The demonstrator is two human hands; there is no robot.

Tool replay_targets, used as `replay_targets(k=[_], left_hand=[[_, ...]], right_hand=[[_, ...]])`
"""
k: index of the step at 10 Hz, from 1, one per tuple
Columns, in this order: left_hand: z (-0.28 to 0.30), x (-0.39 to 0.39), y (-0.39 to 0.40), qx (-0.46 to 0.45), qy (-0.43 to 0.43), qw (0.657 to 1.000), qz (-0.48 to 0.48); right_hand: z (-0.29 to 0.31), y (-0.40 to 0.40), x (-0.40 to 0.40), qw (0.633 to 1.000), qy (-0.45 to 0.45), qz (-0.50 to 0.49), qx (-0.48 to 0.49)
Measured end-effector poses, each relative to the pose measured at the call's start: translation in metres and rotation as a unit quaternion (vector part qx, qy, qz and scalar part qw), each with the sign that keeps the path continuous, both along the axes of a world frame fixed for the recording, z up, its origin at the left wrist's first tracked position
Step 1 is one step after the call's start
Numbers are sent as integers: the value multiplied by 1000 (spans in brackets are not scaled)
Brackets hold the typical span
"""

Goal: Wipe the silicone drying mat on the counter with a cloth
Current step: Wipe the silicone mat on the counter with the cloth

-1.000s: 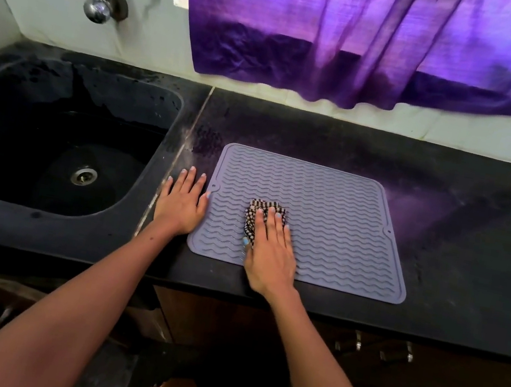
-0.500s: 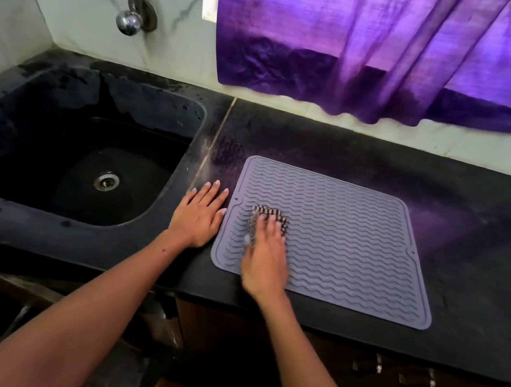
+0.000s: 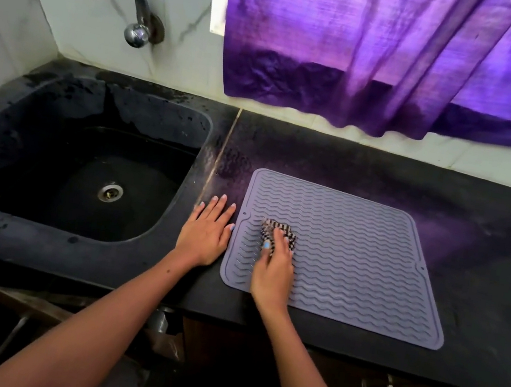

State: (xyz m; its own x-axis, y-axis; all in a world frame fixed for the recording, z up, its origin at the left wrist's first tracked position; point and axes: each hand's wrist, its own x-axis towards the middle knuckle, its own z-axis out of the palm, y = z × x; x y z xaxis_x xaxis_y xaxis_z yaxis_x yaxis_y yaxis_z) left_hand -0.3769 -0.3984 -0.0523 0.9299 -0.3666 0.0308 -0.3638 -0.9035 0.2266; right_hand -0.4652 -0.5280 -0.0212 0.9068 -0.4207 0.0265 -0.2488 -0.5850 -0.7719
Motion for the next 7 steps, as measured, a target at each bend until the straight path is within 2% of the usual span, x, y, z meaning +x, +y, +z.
replay_targets(k=[1,2,3,4,6,7], left_hand=[[-2,0,1,-25,-4,1000,2],[-3,0,2,-37,-12,999,4],[-3,1,2,-33,-16,999,3],[-2,0,2,-32,-20,999,2],[-1,1,0,-31,-23,999,1],[-3,0,1,-35,-26,999,1]], right_hand=[[18,7,8,993,-36,-71,83],[15,19,6,997,-24,21,-64],[-10,38,-5,963,34,105,-247],[-24,42,-6,943,52,111,-310],[-26,38,-5,954,14,128,-272],[-11,26,2,992,-6,121,-33]])
